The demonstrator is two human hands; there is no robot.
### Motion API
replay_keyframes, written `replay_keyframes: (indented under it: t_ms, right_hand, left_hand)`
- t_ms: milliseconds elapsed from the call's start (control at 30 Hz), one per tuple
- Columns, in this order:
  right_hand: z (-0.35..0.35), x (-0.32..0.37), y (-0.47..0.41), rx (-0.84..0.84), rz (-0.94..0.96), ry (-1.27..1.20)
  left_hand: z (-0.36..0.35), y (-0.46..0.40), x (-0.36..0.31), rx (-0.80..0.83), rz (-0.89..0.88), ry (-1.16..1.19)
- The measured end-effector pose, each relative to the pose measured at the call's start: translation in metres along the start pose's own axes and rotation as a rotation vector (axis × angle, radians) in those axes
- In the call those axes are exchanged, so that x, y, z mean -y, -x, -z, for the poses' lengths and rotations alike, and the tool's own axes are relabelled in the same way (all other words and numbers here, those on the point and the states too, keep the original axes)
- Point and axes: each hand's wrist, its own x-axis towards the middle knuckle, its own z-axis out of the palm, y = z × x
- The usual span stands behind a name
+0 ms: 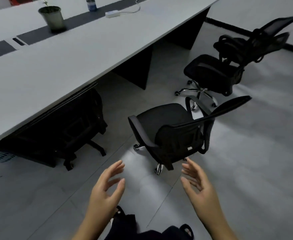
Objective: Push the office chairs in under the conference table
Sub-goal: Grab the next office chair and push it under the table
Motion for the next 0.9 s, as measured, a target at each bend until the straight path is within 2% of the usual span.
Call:
replay_keyframes:
  t_ms: [267, 433, 733, 900]
  right_hand:
    - [0.146, -0.04, 0.017, -0.112, 0.037, 0.026]
    - [0.194, -0.053, -0.001, -0.114, 0.054, 0.03]
    - [0.244, -0.055, -0.088, -0.073, 0.101, 0.036]
    - [0.272, -0.045, -0.158, -0.106, 0.114, 0.046]
  left_hand:
    - [-0.14, 0.036, -0.027, 0.051, -0.032, -0.003]
    - [-0.185, 0.034, -0.045, 0.024, -0.037, -0.014]
    - [-0.249, -0.042, -0.066, -0.053, -0.071, -0.06]
    - [-0.279, -0.112, -0.078, -0.014, -0.124, -0.135]
